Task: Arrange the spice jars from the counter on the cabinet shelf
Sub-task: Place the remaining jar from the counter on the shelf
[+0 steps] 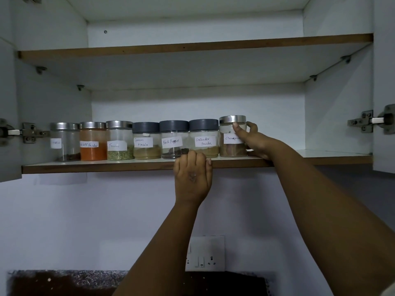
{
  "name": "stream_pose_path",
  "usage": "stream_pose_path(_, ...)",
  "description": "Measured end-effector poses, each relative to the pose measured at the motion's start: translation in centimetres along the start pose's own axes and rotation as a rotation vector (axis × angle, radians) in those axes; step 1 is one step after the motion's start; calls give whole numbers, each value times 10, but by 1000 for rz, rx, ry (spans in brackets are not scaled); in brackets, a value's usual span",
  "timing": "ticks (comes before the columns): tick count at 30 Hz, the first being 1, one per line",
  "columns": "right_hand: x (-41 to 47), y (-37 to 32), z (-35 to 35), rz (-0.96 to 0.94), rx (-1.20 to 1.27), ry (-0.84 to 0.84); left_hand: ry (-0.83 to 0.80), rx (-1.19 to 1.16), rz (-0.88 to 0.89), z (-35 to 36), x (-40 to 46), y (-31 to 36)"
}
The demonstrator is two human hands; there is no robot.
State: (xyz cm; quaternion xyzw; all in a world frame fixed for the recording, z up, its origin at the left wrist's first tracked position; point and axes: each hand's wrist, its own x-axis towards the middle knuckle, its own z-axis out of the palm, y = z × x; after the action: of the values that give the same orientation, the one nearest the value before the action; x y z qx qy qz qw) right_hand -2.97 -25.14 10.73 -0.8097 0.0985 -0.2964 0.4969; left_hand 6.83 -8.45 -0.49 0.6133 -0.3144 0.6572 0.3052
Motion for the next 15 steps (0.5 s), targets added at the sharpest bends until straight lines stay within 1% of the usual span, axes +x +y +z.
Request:
stream_pose_path(3, -8, -4, 3, 13, -94, 29, -14, 2, -6, -3, 1, 1)
stream_pose_path(5, -16, -7, 6, 3, -206, 64, -32, -5, -6, -5, 1, 1)
stream_pose_path(7, -27, -7, 10, -7, -361, 100, -50, -10, 2, -7, 1, 1)
stream_pose_path(9, -41, -3, 16, 6, -585, 143, -65, -19, 15, -10, 2, 0)
stream_pose_path(12, -61, 10, 25, 1, -893, 273, -99, -38, 34, -16, 1, -1)
stream_pose_path(15, -81, 23, 28, -75, -1004, 434, -122, -71, 22, -23, -5, 2)
